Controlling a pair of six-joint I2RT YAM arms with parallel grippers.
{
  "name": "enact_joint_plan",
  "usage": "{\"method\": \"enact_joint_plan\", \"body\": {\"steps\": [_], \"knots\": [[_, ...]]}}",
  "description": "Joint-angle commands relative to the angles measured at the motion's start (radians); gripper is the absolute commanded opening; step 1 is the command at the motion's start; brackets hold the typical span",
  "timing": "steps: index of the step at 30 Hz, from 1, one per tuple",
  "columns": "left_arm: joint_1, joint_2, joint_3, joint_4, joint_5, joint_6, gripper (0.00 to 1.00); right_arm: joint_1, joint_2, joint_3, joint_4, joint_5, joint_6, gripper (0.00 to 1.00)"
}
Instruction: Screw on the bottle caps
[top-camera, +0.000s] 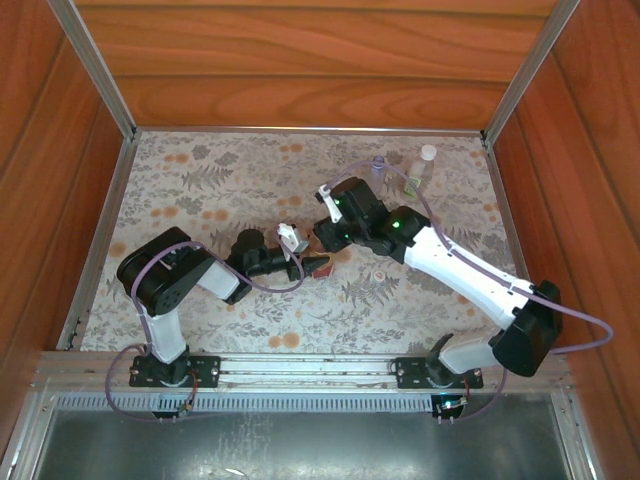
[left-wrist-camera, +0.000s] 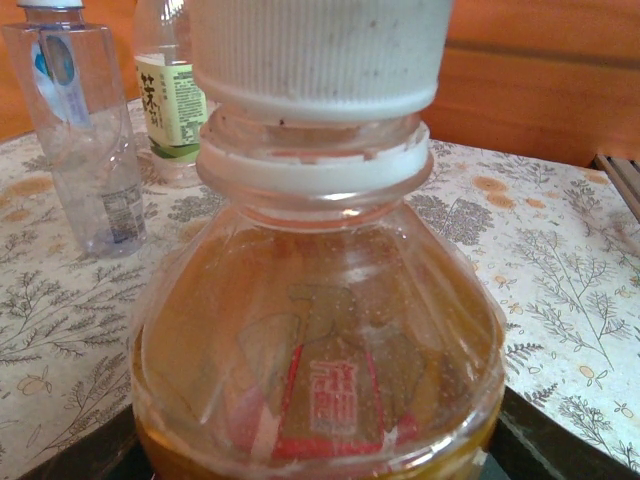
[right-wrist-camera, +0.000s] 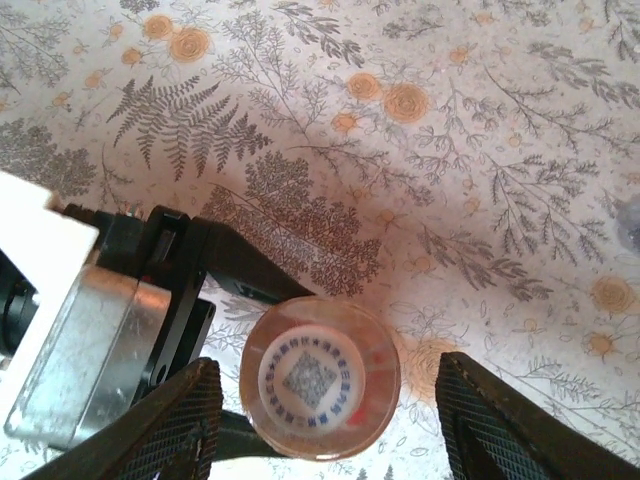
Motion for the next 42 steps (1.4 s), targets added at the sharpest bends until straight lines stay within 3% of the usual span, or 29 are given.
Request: {"method": "enact_joint_plan", "body": {"steps": [1,17,28,37,42], "knots": [[-0.001,0.013,0.01,-0.055,0.008,0.003,0.59,0.016,0.043,0.043,-0.056,0.06,-0.015,0.57],[0.0,0.012,0.009,-0.059,0.009,0.006,0.59,0.04,0.147,0.171,-0.211,0.076,0.104,0.34],[0.0,0.011,0.009,-0.059,0.009,0.008,0.59,0.04,0.161,0.189,-0.227,0.047,0.092,0.41],[0.0,0.011,0.01,-0.06,0.012,0.005,0.59,0.04,0.158,0.189,-0.226,0.039,0.081,0.32],[0.0,0.011,0.009,-0.061,0.016,0.004,0.59,0.034,0.143,0.184,-0.214,-0.027,0.016,0.29]]}}
